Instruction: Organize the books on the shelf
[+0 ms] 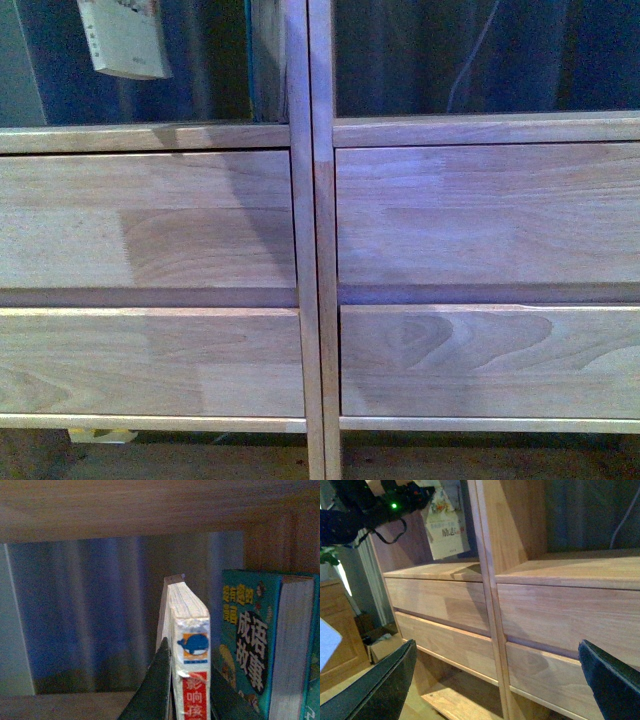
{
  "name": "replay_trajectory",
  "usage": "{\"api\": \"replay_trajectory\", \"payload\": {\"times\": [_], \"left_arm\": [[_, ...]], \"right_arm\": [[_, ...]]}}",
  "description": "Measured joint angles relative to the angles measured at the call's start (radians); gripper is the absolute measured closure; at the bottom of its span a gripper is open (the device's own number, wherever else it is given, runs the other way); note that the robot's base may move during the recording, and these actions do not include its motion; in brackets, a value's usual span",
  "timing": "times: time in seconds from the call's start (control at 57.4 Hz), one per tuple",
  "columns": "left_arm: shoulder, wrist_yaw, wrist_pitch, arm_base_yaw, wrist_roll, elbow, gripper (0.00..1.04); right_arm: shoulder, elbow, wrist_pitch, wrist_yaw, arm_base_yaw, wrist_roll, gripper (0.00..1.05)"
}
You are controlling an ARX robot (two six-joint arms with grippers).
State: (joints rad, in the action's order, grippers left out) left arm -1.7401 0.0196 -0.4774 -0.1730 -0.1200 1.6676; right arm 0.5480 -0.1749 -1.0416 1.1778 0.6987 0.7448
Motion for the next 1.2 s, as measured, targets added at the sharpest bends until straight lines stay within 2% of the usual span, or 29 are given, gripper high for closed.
{"api": "replay_trajectory", "payload": {"times": [0.261, 0.662, 0.958, 1.202], "left_arm": [[-0.115, 0.021, 0.018, -0.002, -0.107, 0.127, 0.98], [-0.279, 0.04, 0.037, -0.005, -0.178, 0.296, 0.98], [-0.351, 0.054, 0.026, -0.022, -0.223, 0.335, 0.98], [-0.36, 0.062, -0.006, -0.038, -0.257, 0.33, 0.58]], "right_arm": [[-0.063, 0.002, 0.111, -0.058, -0.051, -0.144, 0.07], [-0.068, 0.003, 0.111, -0.067, -0.055, -0.163, 0.07], [-0.068, 0.003, 0.111, -0.068, -0.055, -0.163, 0.07], [-0.068, 0.003, 0.111, -0.067, -0.055, -0.163, 0.07]]}}
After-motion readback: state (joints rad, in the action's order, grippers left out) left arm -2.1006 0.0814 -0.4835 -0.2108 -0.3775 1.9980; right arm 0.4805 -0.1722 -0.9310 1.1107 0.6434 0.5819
